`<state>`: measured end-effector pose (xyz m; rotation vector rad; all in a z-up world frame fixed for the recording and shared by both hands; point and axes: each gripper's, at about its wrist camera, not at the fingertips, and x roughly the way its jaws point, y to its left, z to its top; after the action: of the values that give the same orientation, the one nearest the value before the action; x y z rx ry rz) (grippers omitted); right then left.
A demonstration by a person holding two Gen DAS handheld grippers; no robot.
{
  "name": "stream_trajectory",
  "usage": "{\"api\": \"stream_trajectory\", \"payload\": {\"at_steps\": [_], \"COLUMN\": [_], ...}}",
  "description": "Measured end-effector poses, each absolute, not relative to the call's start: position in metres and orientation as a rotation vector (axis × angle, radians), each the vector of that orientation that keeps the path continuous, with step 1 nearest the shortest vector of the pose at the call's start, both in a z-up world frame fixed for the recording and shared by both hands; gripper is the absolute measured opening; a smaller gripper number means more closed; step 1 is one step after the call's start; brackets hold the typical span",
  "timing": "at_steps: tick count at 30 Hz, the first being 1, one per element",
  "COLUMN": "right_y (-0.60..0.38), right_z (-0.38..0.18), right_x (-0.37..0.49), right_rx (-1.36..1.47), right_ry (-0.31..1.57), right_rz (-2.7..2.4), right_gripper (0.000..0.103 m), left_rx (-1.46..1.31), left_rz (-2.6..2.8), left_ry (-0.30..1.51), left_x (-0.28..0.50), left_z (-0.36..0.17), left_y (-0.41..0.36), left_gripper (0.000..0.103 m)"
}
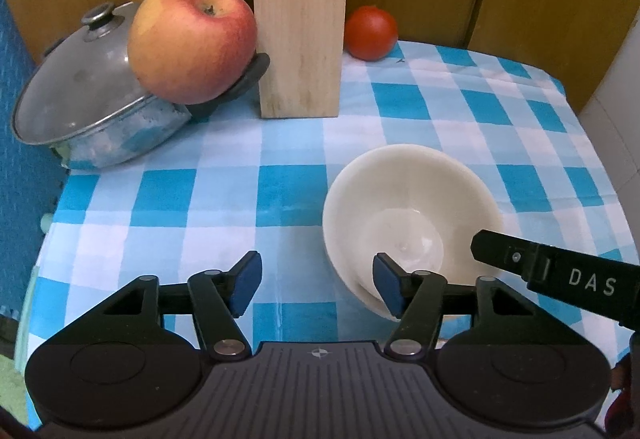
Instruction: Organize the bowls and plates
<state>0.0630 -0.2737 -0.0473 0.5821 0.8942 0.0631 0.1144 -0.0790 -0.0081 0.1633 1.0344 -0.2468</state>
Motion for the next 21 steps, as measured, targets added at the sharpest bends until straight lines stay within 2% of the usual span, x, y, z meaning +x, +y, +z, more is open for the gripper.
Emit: {"api": "stream_trajectory", "payload": {"at_steps": [8, 10, 12, 19, 21], "right_y": [-0.271, -0.273, -0.273, -0.275, -0.274], "right_z": [-0.057, -0.059, -0.060, -0.064, -0.064], "right_x": [0.071, 0.073, 0.075, 0.080, 0.081], "right_rx": [0.602, 0.609, 0.611, 0.634, 0.643], "right_ry": [0.928, 0.933, 0.937, 0.943, 0.941], "right_rz": [0.085, 0.082, 0.084, 0.109, 0.122], "right_gripper": [0.034, 0.034, 0.031, 0.024, 0.018], "left_rx": [0.166, 0.163, 0.157, 0.152, 0.163], "left_rz": [-0.243, -0.242, -0.244, -0.264, -0.271], "left_ry": [1.066, 1.072, 1.085, 1.103, 1.097], "left_x": [0.123, 0.124, 0.126, 0.130, 0.129], "left_z": [-0.019, -0.020, -0.023, -0.028, -0.028], "left_y": [-0.085, -0.085, -0.085, -0.093, -0.095], "left_gripper": [0.067, 0.062, 0.048, 0.036, 0.031]}}
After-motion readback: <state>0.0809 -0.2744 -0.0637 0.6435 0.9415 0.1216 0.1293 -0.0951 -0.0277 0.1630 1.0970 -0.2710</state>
